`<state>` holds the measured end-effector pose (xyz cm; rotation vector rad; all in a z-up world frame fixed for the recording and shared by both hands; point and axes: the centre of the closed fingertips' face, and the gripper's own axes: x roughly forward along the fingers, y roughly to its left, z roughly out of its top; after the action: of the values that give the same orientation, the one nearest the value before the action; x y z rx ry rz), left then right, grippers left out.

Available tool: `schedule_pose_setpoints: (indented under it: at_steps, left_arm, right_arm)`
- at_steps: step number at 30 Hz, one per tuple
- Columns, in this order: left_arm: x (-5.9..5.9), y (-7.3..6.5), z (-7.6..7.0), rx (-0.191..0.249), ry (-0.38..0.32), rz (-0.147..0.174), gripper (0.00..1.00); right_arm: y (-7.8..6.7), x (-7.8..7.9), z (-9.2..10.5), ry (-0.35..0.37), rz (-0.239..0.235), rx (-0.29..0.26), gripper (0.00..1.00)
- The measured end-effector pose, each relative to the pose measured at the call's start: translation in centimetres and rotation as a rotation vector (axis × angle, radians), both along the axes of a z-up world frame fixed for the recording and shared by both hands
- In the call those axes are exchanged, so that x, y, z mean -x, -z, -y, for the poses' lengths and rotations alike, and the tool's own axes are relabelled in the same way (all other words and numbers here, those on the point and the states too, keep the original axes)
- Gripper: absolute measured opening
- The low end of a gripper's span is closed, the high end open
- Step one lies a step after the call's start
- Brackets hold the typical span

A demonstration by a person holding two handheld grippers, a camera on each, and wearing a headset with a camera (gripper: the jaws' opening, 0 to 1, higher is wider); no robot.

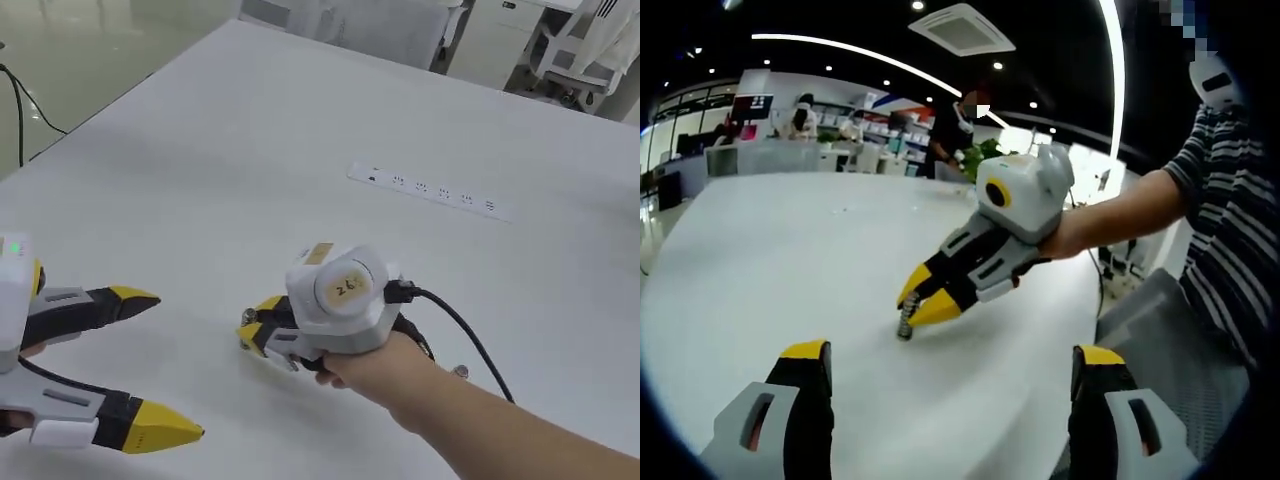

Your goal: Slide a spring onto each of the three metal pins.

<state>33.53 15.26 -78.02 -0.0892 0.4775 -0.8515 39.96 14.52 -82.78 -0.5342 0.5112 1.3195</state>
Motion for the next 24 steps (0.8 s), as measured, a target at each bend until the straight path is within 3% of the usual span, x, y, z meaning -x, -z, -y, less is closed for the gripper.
schedule_pose_setpoints:
  at_steps: [7, 12, 17, 24]
  left_arm:
    - [0.1, 0.1, 0.1, -0.002, 0.005, -0.003, 0.96]
    - [0.1, -0.1, 0.2, -0.002, 0.006, -0.002, 0.96]
    - [-0.2, -0.6, 0.3, 0.001, 0.003, 0.008, 0.96]
    - [-0.7, -0.9, 0.9, 0.003, 0.005, 0.017, 0.97]
  right_arm:
    - [0.1, 0.1, 0.1, 0.015, -0.041, 0.003, 0.09]
    - [-0.1, 0.0, 0.2, 0.023, -0.033, -0.003, 0.16]
    - [-1.2, -0.1, 0.8, 0.035, -0.027, -0.023, 0.18]
    - [-3.5, -0.1, 1.6, 0.058, -0.038, -0.1, 0.25]
